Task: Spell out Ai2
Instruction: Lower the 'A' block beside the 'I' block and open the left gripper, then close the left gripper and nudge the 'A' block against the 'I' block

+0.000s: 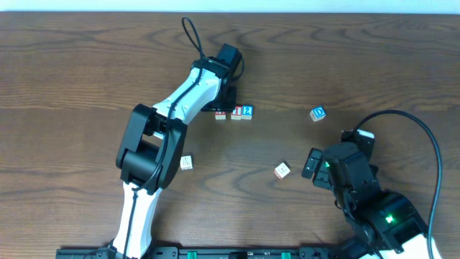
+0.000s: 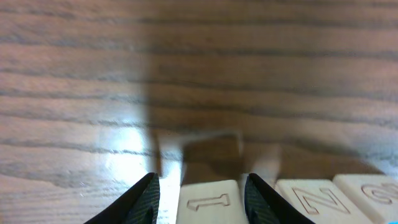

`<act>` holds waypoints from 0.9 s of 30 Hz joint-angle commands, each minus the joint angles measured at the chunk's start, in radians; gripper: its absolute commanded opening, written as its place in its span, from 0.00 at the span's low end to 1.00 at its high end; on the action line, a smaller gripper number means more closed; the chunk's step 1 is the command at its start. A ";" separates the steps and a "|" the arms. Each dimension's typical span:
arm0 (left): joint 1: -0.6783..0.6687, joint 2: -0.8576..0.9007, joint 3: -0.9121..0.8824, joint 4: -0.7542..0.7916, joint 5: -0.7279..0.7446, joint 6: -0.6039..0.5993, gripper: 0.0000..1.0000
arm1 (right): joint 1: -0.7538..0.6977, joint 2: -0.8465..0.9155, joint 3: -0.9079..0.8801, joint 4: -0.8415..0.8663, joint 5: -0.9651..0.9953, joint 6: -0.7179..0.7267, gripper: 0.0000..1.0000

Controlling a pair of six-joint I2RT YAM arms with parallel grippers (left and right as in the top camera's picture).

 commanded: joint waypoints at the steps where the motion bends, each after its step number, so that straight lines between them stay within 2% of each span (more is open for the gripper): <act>1: 0.019 0.011 -0.005 0.008 -0.018 -0.003 0.45 | 0.008 -0.004 -0.005 -0.001 0.010 0.013 0.99; 10: 0.049 0.011 0.003 0.049 0.028 -0.004 0.46 | 0.008 -0.004 -0.005 -0.001 0.010 0.013 0.99; 22: 0.104 0.011 0.016 0.027 0.040 -0.034 0.44 | 0.008 -0.004 -0.005 -0.001 0.010 0.013 0.99; 25: 0.105 0.011 0.017 0.026 0.081 -0.034 0.39 | 0.008 -0.004 -0.005 -0.001 0.010 0.013 0.99; 27: 0.104 0.011 0.017 0.022 0.088 -0.034 0.32 | 0.008 -0.004 -0.005 -0.001 0.010 0.013 0.99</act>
